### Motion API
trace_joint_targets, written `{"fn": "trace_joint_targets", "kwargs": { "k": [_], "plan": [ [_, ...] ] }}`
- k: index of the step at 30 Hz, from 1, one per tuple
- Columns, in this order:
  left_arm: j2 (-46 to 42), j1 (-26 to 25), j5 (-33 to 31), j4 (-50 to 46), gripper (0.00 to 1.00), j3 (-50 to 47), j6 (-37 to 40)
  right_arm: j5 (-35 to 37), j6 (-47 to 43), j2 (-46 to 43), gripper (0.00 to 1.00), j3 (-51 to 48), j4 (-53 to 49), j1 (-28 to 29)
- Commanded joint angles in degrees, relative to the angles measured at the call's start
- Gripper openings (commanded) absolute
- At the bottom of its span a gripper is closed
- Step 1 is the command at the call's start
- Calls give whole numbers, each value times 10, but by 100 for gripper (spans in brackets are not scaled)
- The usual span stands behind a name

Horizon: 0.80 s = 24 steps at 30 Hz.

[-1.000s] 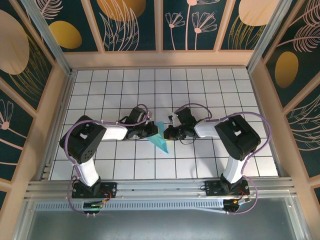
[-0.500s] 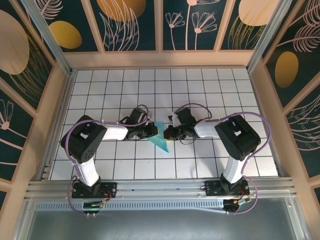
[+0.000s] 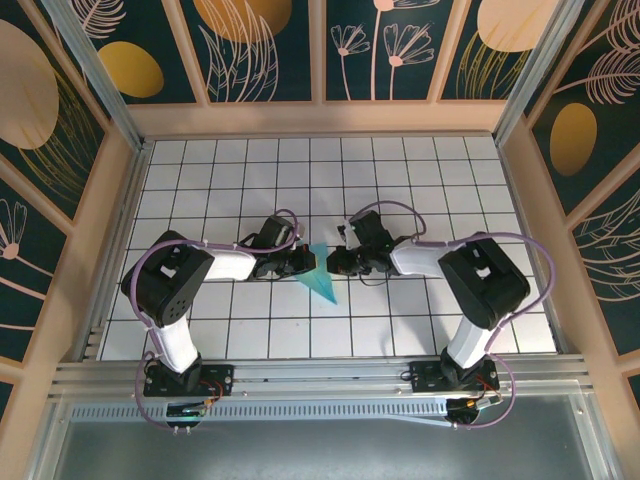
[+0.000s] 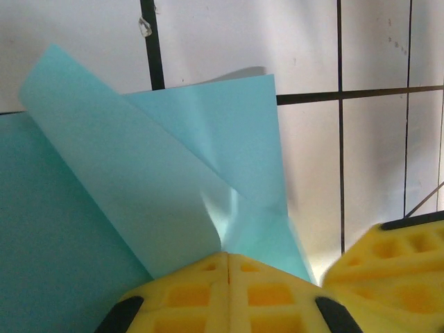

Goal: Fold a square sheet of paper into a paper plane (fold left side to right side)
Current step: Fourth fold the wing at the center of the table.

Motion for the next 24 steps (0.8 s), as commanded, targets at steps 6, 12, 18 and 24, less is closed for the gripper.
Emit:
{"fn": "trace_joint_targets", "kwargs": {
  "k": [6, 12, 18, 24],
  "plan": [
    [22, 0, -52, -79, 0, -17, 17, 2, -5, -104, 16, -28, -16, -22],
    [18, 1, -56, -80, 0, -17, 15, -92, -7, -117, 0, -64, -3, -8],
    [19, 1, -57, -81, 0, -15, 15, -127, 18, -98, 0, -100, 53, 28],
    [20, 1, -59, -83, 0, -14, 16, -133, 32, -65, 0, -109, 87, 47]
  ]
}}
